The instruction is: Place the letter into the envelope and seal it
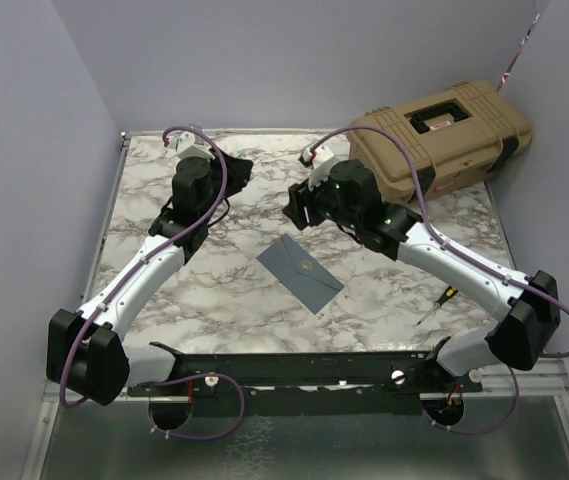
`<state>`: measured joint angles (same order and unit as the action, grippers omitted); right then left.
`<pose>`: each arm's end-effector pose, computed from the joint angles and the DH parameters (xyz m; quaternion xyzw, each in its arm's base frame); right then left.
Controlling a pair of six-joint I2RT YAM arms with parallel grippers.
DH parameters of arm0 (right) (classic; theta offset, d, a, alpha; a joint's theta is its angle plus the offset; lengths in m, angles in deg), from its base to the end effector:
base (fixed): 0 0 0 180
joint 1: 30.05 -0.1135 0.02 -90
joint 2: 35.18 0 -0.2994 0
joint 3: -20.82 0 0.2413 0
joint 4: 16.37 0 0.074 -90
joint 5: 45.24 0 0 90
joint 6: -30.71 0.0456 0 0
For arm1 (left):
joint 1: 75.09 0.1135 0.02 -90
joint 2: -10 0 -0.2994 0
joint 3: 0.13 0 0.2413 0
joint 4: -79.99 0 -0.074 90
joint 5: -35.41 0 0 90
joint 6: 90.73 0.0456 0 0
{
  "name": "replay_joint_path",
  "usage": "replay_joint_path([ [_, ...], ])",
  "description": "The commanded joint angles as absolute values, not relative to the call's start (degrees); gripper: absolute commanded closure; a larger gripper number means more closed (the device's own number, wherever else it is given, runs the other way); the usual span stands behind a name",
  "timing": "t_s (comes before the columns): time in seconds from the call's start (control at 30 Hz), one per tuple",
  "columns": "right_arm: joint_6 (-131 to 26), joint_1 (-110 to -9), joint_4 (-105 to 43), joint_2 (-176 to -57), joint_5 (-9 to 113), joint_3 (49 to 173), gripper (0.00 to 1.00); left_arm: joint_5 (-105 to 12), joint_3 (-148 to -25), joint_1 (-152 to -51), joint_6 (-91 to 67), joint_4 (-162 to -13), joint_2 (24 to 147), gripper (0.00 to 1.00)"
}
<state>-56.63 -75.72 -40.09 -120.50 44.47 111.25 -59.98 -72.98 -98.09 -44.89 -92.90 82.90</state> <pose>0.2442 0.2497 0.3952 -0.2963 0.7561 0.2370 0.5332 0.2702 -0.1100 0.3846 -0.1681 0.7306 -0.3361 0.5701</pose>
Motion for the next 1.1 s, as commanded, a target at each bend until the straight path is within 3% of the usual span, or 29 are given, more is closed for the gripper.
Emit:
replay_joint_path([
  [0.0,-45.8,-73.5,-51.4,-117.0,40.4,102.8,0.40,-62.0,-68.6,-97.8,-38.6,-91.3,79.1,1.00],
  [0.23,-33.3,-63.1,-64.9,-124.3,33.6,100.4,0.35,-47.1,-64.1,-97.8,-30.6,-96.8,76.6,1.00],
  [0.57,-33.5,-57.8,-63.0,-137.1,30.9,102.5,0.33,-39.0,-63.9,-97.8,-29.1,-99.0,76.5,1.00],
  [1.07,-34.8,-56.8,-59.9,-140.6,29.8,103.9,0.50,-38.1,-62.4,-97.9,-32.7,-102.2,76.6,1.00],
])
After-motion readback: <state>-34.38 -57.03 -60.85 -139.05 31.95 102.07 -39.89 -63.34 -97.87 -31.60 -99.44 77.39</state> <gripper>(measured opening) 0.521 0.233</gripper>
